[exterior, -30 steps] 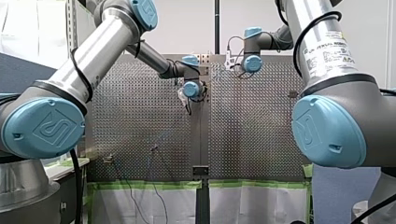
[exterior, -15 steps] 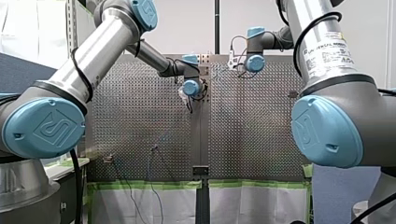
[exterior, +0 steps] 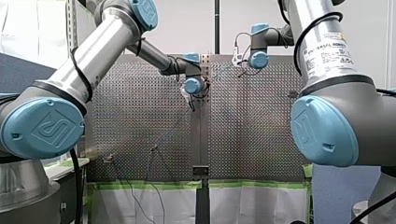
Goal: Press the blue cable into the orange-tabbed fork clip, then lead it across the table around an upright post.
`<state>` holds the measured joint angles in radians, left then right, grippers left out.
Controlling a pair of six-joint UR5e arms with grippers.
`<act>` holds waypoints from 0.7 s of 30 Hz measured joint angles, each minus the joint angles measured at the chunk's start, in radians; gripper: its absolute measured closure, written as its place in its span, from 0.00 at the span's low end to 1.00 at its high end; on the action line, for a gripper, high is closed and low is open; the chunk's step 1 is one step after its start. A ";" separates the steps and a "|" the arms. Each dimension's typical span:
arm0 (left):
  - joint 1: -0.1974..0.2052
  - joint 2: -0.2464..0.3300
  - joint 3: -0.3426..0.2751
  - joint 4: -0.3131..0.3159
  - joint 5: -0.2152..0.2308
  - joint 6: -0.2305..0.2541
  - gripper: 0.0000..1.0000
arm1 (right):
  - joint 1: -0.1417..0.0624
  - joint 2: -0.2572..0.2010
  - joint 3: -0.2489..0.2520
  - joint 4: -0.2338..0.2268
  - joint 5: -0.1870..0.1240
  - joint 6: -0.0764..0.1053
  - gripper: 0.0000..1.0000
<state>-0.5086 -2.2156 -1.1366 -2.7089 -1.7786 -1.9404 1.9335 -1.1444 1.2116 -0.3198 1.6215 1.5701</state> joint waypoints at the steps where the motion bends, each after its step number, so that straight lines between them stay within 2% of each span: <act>1: 0.000 0.000 0.000 -0.001 0.000 0.000 1.00 | -0.005 0.000 0.000 0.002 0.000 0.001 1.00; 21: -0.016 0.000 0.000 -0.011 -0.010 0.002 1.00 | -0.075 0.001 0.019 0.016 0.000 0.002 1.00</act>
<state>-0.5246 -2.2155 -1.1363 -2.7199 -1.7884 -1.9389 1.8588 -1.1435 1.2302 -0.3038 1.6218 1.5725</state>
